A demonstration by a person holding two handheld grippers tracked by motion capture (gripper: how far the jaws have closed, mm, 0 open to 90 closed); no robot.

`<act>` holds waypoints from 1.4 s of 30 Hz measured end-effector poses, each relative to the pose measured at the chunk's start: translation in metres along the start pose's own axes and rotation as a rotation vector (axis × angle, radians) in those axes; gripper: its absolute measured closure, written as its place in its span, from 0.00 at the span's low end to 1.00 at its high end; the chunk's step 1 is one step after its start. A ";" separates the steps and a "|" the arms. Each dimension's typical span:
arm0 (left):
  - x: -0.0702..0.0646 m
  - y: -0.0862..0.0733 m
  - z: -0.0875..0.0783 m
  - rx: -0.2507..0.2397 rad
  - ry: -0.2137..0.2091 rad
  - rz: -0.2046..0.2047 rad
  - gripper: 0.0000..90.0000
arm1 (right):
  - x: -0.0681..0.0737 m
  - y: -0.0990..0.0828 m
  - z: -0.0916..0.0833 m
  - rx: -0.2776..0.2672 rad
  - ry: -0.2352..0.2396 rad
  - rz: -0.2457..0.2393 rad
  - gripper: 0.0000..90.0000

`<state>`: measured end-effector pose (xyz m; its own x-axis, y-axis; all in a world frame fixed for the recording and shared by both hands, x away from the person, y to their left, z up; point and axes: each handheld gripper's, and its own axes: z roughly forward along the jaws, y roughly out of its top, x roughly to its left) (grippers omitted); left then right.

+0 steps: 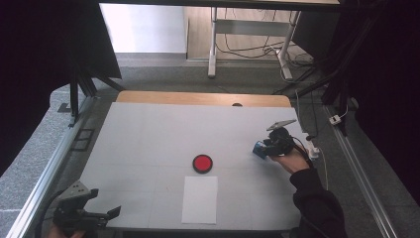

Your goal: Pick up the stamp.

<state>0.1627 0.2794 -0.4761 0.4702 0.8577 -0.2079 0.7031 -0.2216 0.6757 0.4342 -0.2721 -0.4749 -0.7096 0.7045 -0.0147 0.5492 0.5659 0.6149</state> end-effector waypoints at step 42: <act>0.004 0.000 0.000 0.004 -0.059 -0.011 0.00 | 0.017 0.002 -0.020 -0.049 0.035 -0.030 0.79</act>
<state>0.1645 0.2831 -0.4769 0.4933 0.8312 -0.2565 0.7102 -0.2145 0.6706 0.4147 -0.2677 -0.4577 -0.7408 0.6716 -0.0066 0.5058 0.5643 0.6525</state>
